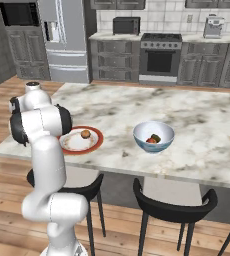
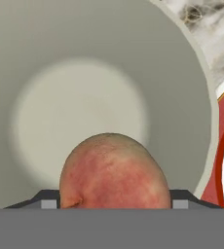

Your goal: Take the fruits from the plate on the dining counter and place two fruits in each bowl.

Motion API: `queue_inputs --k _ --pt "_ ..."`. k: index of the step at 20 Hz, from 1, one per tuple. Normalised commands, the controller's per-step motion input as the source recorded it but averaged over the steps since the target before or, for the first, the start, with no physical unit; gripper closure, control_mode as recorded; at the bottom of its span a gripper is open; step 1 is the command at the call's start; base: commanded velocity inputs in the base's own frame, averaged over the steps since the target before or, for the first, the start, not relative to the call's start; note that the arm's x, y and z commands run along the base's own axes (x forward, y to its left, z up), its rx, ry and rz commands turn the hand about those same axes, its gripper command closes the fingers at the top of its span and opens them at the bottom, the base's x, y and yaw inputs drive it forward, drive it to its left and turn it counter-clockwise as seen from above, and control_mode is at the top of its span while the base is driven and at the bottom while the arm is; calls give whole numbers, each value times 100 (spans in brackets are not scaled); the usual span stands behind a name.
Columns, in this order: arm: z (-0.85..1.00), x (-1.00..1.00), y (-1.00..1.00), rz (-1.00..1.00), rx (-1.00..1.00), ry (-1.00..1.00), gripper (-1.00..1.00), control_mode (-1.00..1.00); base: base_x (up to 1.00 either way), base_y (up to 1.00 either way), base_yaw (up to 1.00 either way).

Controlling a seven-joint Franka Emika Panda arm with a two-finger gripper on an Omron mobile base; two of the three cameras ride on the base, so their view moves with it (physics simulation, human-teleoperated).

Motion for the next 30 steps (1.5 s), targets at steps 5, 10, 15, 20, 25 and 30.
queue_inputs --k 5,10,15,20,25,30 --pt "-1 0 1 2 0 0 -100 -100 0 0 0" --pt "0 0 0 0 0 0 -100 -100 0 0 0" --pt "0 0 0 0 0 0 -100 -100 0 0 0" --pt "13 0 -4 0 0 0 -100 -100 0 0 0" --pt "63 -35 -37 0 0 0 -100 -100 0 0 0" --pt "28 -23 -99 0 0 -2 -100 -100 0 0 0"
